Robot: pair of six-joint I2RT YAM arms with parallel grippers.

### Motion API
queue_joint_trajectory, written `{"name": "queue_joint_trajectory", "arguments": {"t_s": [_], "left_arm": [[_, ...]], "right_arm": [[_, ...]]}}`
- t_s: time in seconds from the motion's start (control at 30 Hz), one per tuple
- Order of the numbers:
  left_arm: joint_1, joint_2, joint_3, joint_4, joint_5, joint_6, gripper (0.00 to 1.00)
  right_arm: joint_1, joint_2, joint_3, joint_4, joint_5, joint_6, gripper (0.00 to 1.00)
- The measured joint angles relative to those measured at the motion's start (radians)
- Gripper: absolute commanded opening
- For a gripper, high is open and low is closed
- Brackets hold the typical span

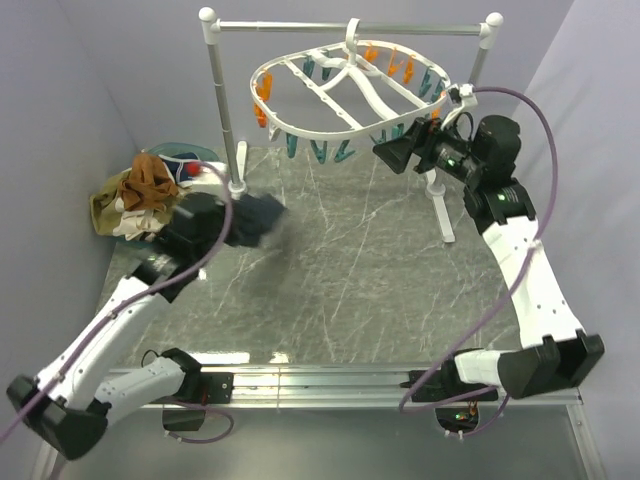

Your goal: Remove the underwear clipped to the hanger

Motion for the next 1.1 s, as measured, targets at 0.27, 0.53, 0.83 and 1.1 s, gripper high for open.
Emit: {"name": "queue_joint_trajectory", "arguments": {"t_s": [0.27,0.53,0.83,1.1], "left_arm": [[0.547,0.039,0.133,0.038,0.011,0.101,0.0],[0.78,0.453,0.503,0.192,0.143,0.119,0.0],[0.874,0.794,0.743,0.301,0.229,0.103,0.0],[0.867,0.981,0.565,0.35,0.343,0.034,0.01]], "right_arm": [[-0.004,-0.182,-0.128,-0.008,0.064,0.031,1.0],[-0.004,-0.261,-0.254,-0.072,0.092,0.059,1.0],[-0.004,-0.407,-0.322,-0.171,0.142,0.05,1.0],[-0.004,-0.456,-0.393,-0.164,0.162,0.085,1.0]]}}
